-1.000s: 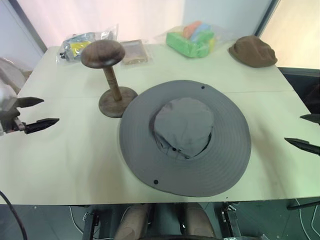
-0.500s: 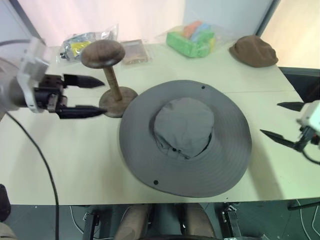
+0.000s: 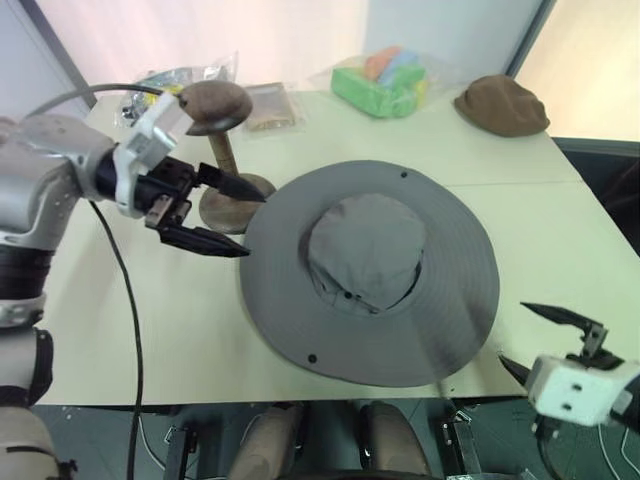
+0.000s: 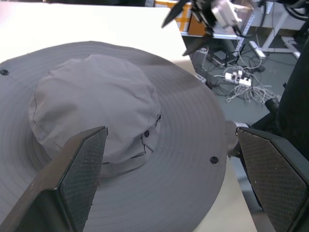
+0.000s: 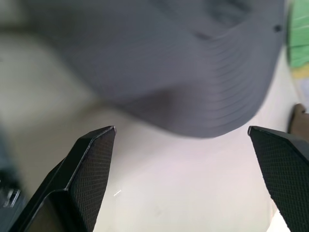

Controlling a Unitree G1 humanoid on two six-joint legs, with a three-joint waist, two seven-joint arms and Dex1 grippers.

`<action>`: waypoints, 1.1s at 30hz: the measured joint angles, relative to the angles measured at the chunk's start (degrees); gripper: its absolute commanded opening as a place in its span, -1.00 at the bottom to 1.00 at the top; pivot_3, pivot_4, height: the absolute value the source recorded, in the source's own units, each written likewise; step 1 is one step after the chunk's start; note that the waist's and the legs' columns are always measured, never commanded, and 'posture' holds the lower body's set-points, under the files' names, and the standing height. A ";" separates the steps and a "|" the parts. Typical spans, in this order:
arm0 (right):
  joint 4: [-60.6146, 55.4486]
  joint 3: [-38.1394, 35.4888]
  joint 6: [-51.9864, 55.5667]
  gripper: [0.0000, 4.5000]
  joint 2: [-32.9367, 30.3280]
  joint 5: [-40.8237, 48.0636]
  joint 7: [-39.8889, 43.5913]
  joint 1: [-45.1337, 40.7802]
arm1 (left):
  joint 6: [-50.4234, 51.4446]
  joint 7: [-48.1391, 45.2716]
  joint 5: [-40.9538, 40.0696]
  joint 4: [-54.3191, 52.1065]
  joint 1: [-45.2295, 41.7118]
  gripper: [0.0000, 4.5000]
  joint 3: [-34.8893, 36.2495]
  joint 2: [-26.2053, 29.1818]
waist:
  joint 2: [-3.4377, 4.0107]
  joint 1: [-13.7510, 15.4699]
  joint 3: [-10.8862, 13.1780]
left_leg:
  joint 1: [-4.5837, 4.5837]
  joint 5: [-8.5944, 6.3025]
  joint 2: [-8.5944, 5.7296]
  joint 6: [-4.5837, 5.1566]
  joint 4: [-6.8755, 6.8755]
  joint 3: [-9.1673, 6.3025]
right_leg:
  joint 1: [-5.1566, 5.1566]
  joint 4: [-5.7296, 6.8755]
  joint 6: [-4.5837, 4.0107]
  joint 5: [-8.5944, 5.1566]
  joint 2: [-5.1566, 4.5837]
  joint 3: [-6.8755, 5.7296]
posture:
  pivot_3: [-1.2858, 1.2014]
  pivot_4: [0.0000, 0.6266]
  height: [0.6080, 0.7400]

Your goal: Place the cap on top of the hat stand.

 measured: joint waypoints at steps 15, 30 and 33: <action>9.69 15.87 -13.51 1.00 3.82 -18.97 -15.46 -11.37 | 0.14 -0.01 -0.18 0.31 0.17 0.98 -1.43 -0.04 | -0.04 0.25 -0.01 | 0.05 0.10 0.10 -0.12 0.01 0.00 | -0.12 0.03 -0.05 0.02 0.18 0.06 | 0.03 -0.52 0.92; 24.37 32.11 -15.58 0.17 -0.16 -23.77 -22.32 -29.96 | 2.82 0.49 0.66 -3.64 2.50 1.00 3.74 0.15 | -0.15 -0.05 -0.01 | 0.06 0.19 0.17 -0.22 0.01 0.00 | -0.08 0.22 -0.05 0.04 0.33 0.08 | 0.03 -0.52 0.92; 26.34 33.45 -15.35 -0.54 -0.81 -23.38 -22.33 -30.55 | 3.02 1.13 1.19 -4.18 3.15 1.00 4.58 0.14 | -0.15 0.04 -0.01 | 0.06 0.20 0.19 -0.24 0.01 -0.01 | -0.09 0.23 -0.04 0.05 0.37 0.09 | 0.03 -0.52 0.92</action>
